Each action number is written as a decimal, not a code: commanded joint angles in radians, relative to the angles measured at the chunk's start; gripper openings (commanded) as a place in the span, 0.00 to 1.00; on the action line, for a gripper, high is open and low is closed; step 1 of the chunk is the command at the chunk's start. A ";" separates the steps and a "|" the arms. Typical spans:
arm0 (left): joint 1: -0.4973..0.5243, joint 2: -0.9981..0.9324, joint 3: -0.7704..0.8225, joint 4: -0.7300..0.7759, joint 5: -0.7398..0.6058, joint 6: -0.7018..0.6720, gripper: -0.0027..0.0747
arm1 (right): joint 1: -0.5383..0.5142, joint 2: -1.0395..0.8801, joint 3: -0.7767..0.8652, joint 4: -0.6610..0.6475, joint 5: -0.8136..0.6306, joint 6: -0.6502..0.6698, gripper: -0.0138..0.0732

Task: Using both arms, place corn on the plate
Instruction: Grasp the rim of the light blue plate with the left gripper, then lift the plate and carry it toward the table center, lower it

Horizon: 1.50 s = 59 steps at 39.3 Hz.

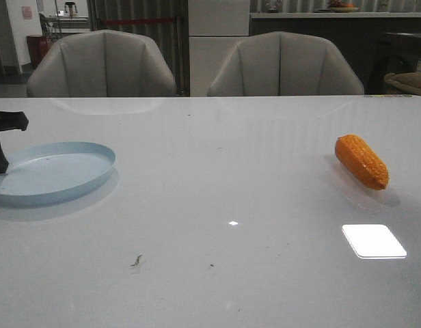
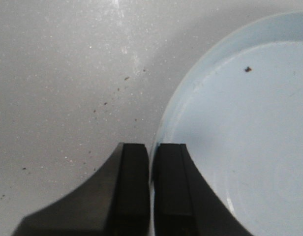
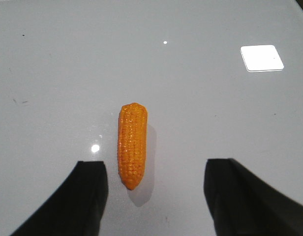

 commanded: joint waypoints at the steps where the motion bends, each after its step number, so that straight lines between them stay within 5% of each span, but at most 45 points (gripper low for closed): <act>1: 0.000 -0.055 -0.035 -0.017 -0.062 -0.011 0.16 | -0.001 -0.010 -0.032 -0.009 -0.076 -0.001 0.77; 14: 0.000 -0.058 -0.171 -0.075 0.008 -0.011 0.16 | -0.001 -0.010 -0.032 -0.009 -0.076 -0.001 0.77; 26: -0.017 -0.058 -0.368 -0.327 0.091 -0.011 0.16 | -0.001 -0.010 -0.032 -0.009 -0.076 -0.001 0.77; 59: -0.356 -0.040 -0.440 -0.335 0.132 -0.011 0.16 | -0.001 -0.010 -0.032 -0.009 -0.076 -0.001 0.77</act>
